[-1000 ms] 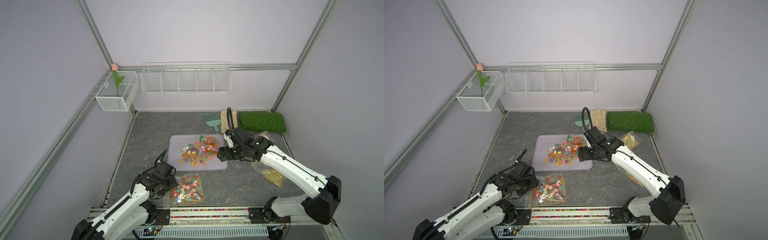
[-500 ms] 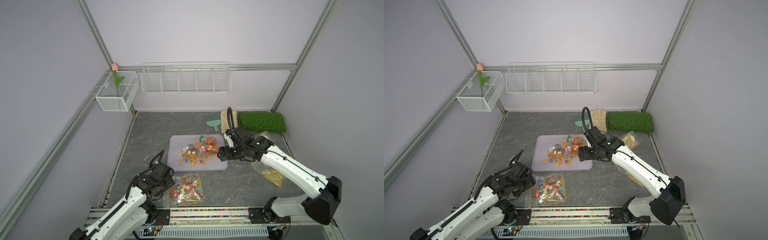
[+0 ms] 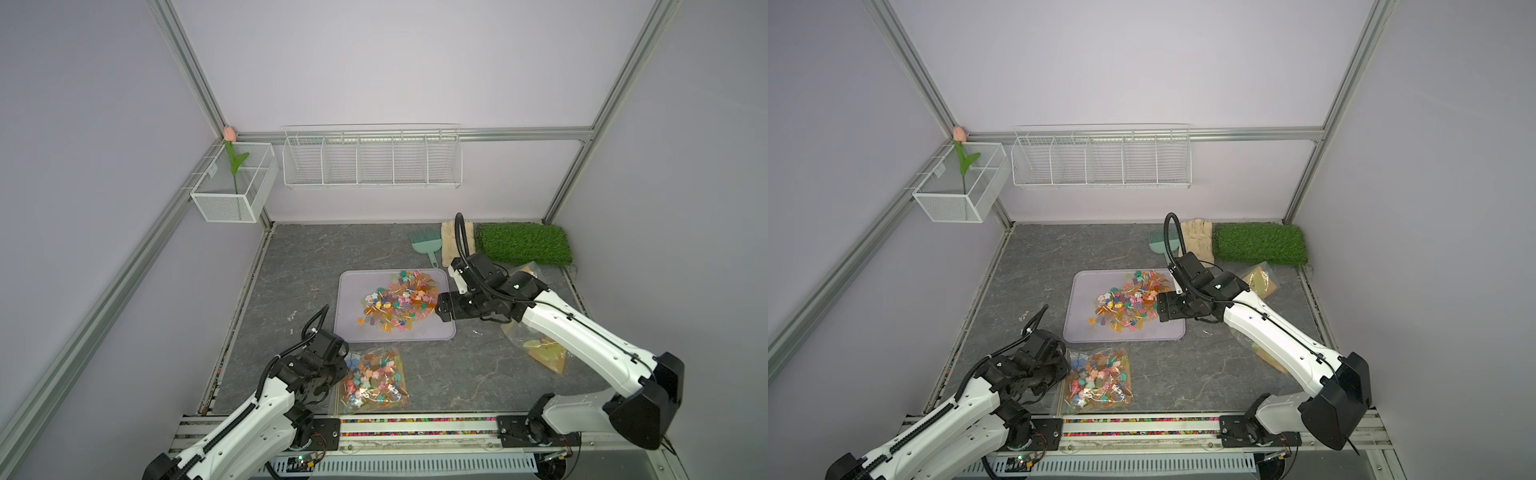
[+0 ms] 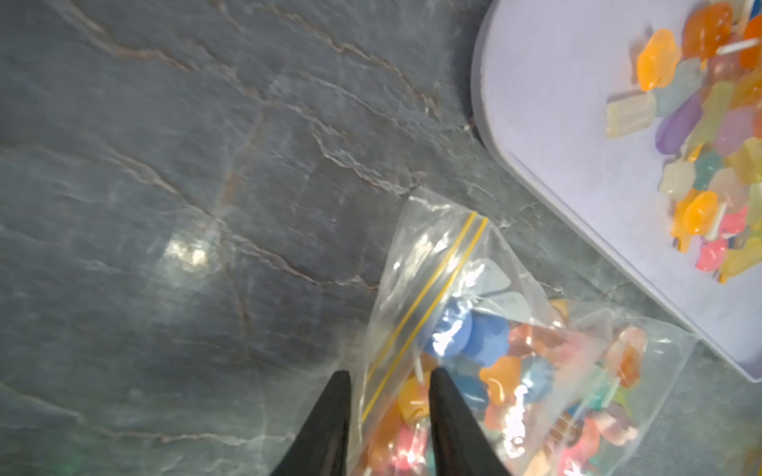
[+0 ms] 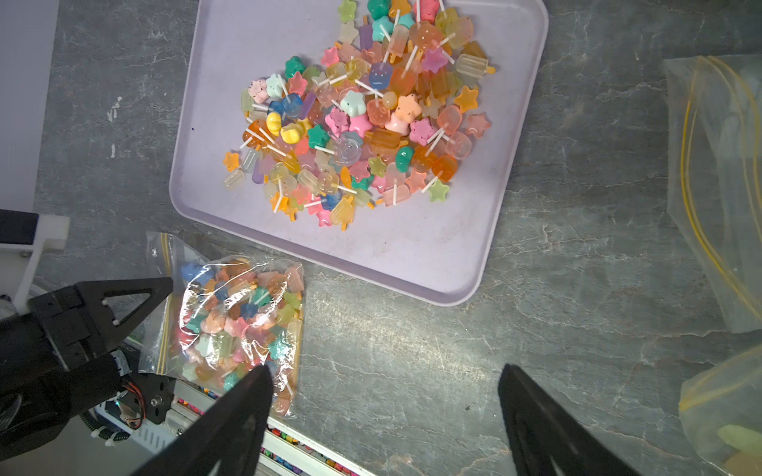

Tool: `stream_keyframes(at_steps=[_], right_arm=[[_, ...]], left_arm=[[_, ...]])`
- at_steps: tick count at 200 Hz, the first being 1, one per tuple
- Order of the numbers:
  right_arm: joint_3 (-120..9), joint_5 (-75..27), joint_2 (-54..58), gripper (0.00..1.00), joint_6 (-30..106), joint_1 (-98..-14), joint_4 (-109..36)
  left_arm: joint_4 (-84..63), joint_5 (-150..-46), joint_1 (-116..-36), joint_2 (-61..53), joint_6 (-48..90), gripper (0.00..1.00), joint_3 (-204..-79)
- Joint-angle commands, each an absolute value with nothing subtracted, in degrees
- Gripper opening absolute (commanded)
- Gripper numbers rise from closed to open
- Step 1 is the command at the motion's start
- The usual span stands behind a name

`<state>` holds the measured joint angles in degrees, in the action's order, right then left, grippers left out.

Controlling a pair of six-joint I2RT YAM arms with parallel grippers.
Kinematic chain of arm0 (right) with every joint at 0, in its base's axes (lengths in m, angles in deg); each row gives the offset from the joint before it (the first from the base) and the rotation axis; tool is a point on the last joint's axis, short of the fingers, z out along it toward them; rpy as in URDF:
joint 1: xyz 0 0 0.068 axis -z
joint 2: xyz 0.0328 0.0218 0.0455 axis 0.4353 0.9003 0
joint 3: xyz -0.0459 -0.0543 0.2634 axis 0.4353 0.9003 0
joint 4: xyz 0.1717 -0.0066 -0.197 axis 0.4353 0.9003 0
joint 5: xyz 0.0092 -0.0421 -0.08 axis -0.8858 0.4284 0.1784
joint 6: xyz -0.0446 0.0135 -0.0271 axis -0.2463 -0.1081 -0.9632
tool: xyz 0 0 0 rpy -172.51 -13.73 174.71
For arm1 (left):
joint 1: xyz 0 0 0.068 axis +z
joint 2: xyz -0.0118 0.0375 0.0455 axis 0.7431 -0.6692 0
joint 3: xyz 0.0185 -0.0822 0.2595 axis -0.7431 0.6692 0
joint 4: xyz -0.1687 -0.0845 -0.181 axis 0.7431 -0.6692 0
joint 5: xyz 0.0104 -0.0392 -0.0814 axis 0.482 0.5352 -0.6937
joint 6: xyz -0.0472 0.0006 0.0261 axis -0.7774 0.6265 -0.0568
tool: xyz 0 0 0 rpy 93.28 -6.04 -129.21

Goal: Pour candies out of the ziploc bag
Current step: Pick up the ziploc bag from the center of the board.

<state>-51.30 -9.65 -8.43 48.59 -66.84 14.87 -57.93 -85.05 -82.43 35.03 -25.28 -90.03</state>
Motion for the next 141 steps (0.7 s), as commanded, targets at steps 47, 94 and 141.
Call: stream_keyframes(at_steps=[47,94,141], right_arm=[[-53.37,-7.58,-9.68,0.89,47.87,-66.91,17.31],[-53.15,-7.12,-9.72,0.89,48.04,-66.75,17.64],[-51.65,-6.71,-11.6,0.89,48.66,-65.4,18.21]], left_arm=[[-51.41,-89.69,-82.68,29.23,-24.61,0.0,-89.83],[-47.87,-88.14,-89.34,25.48,-26.99,0.0,-92.58],[-38.27,-90.37,-94.45,12.8,-26.38,0.0,-97.0]])
